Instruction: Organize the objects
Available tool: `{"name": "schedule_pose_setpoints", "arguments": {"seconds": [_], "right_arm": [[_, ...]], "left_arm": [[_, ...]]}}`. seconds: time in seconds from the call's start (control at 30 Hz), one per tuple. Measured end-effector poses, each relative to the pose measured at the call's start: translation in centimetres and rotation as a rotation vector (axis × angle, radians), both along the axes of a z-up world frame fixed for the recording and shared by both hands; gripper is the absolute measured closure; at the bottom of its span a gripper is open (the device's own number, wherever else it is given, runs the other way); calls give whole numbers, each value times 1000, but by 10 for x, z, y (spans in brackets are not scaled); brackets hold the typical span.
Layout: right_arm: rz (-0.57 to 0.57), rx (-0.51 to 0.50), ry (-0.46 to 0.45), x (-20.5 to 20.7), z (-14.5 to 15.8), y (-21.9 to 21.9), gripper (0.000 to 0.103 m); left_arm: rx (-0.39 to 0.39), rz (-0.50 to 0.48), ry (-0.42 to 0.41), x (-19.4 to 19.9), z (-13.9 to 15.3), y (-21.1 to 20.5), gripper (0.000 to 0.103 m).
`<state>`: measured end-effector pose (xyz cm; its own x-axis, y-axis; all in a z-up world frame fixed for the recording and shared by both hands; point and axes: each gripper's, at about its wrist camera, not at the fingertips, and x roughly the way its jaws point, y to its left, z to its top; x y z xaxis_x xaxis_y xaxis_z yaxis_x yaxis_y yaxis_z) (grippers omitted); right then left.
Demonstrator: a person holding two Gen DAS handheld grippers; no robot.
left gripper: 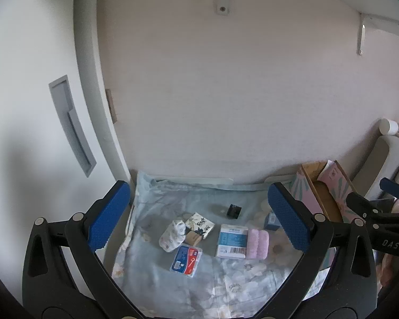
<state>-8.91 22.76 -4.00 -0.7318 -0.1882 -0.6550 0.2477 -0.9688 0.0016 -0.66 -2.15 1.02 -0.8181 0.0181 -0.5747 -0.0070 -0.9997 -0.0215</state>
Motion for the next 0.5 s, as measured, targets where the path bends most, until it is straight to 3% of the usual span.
{"name": "schedule_pose_setpoints", "arguments": {"seconds": [0.5], "right_arm": [[-20, 18, 4, 0, -1, -1, 0]], "left_arm": [[57, -16, -60, -10, -7, -6, 0]]}}
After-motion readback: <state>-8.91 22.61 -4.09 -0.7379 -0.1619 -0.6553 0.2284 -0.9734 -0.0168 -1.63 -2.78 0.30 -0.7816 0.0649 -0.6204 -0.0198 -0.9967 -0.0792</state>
